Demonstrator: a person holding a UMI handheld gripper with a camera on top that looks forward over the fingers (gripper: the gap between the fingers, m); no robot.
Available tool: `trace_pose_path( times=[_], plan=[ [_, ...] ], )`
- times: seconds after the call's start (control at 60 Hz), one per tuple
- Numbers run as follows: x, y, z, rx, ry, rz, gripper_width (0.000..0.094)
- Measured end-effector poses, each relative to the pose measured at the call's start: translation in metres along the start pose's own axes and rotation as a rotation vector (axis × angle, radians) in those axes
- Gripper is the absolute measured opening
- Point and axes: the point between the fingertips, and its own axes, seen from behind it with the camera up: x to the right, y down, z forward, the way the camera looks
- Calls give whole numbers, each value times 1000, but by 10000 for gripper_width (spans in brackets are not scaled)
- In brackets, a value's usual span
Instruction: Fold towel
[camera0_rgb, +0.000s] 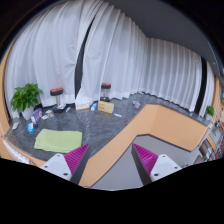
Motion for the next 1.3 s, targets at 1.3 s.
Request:
trace_pose_path(
  times=[1.3],
  plan=[
    [-578,119,295,-146,-272,-98,786]
  ],
)
